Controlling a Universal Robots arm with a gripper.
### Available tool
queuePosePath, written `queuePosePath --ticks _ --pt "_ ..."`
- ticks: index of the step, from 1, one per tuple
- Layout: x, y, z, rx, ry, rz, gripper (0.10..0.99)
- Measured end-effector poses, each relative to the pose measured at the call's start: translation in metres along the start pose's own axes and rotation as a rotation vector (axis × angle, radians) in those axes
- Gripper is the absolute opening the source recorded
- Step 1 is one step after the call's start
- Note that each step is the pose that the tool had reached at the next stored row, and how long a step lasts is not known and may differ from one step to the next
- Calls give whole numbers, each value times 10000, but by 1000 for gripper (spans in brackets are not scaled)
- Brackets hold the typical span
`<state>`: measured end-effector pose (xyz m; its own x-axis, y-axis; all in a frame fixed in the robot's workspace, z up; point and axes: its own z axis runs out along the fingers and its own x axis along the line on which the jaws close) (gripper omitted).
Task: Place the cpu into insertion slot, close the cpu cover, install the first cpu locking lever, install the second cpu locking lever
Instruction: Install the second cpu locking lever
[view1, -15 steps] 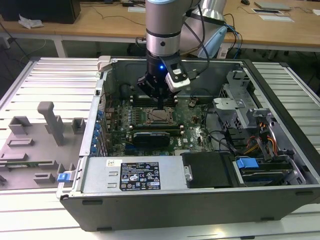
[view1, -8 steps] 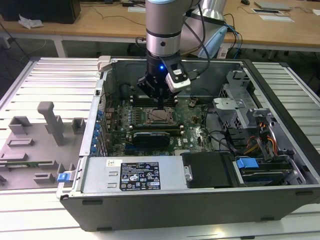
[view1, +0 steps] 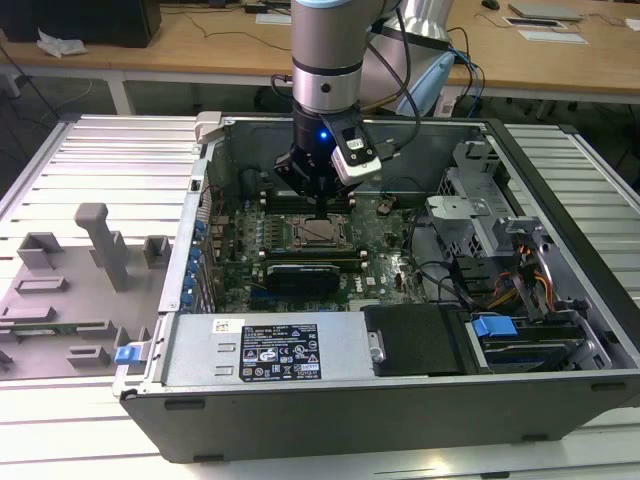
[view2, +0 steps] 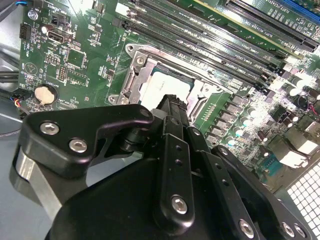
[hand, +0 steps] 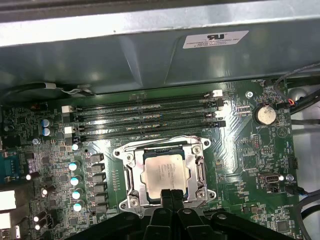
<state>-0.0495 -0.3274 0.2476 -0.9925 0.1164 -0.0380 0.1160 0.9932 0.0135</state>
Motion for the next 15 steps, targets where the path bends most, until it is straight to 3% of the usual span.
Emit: queuePosePath --ticks 11,15 --pt "-5 -46 0 0 1 1 106" --pt "-15 -125 -1 0 1 1 106"
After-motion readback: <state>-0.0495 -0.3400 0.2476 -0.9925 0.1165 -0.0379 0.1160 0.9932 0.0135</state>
